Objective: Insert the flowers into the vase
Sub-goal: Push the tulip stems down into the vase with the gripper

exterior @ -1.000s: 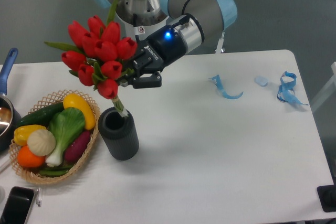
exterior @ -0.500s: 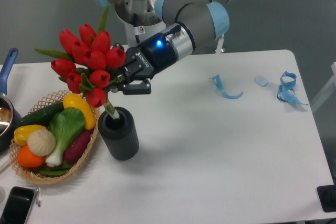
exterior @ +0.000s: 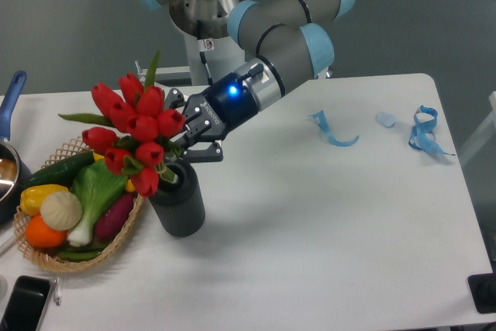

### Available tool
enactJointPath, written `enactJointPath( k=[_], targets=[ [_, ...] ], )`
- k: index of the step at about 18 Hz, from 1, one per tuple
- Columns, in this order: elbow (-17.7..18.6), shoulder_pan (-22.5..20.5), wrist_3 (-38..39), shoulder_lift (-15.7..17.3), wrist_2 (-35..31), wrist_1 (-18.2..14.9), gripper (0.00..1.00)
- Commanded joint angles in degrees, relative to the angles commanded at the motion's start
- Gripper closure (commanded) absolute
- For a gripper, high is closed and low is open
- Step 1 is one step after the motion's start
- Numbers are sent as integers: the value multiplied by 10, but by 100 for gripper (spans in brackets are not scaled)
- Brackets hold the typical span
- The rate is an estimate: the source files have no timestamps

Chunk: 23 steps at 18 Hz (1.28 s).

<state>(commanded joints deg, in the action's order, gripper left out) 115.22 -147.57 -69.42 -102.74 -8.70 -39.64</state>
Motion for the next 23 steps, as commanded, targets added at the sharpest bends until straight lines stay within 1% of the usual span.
enactJointPath(
  k=[4, 8, 16, 18, 20, 22, 23],
  targets=[
    [32, 1, -54, -10, -3, 0, 75],
    [49, 0, -95, -24, -4, -1, 75],
    [52, -1, -113, -40, -4, 3, 75],
    [53, -4, -122, -40, -4, 3, 72],
    [50, -7, -123, -40, -4, 3, 67],
    [51, -10, -123, -40, -7, 3, 66],
    [50, -11, -123, -39, -24, 4, 63]
  ],
)
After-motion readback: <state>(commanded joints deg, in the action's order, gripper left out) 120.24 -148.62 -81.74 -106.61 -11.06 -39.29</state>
